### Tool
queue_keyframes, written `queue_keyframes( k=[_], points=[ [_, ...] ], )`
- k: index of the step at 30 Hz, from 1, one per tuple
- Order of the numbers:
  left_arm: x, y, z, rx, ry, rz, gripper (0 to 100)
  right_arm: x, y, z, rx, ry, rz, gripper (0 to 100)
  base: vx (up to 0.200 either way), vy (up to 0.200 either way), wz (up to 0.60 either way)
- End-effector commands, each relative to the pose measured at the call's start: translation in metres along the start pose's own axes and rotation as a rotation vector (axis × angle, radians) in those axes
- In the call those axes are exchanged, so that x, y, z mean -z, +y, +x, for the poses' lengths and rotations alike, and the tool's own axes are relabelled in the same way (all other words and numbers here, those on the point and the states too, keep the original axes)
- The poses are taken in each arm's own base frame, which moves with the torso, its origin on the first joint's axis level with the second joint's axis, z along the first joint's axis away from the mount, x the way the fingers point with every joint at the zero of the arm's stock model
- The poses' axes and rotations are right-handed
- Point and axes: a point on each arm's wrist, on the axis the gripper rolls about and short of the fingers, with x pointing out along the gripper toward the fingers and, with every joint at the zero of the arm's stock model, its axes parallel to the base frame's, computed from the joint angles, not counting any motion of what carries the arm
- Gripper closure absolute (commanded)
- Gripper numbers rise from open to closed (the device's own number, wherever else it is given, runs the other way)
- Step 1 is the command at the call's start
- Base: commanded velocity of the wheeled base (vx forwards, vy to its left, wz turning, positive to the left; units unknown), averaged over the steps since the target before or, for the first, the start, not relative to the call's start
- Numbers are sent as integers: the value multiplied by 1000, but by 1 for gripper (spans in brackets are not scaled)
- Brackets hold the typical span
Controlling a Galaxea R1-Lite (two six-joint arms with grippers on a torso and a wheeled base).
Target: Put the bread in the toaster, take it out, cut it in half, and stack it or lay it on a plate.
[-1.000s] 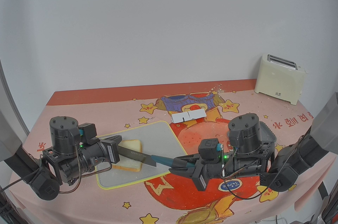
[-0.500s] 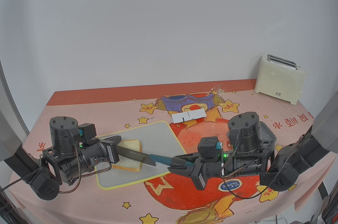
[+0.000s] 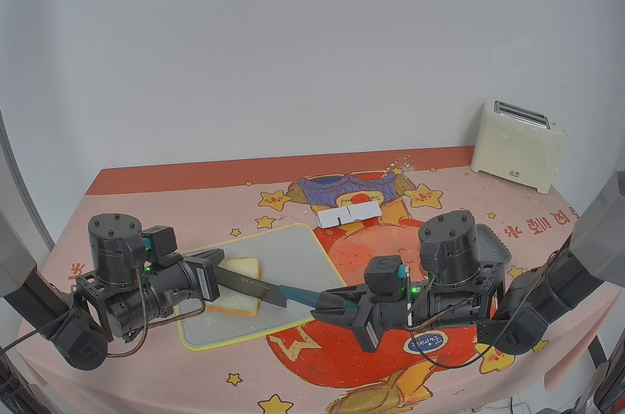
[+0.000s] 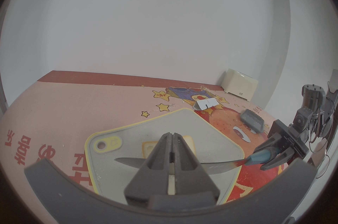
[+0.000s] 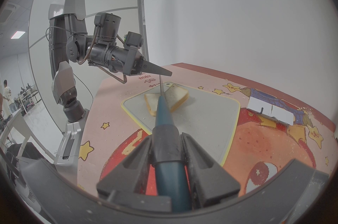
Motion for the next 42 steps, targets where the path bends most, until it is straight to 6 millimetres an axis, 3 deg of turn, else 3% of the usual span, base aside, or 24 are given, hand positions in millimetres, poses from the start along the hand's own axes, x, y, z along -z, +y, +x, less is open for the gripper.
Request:
queue_keyframes(
  k=[1,23,42],
  points=[
    [3,1,0,-5,12,-3,100,-3,2,-2,-4,-9,-4,100,0,0,0],
    [9,4,3,-17,40,-4,100,-23,8,-7,-9,-109,-14,100,0,0,0],
    [1,1,-2,-6,2,-2,100,-4,2,2,5,-35,11,100,0,0,0]
  ],
)
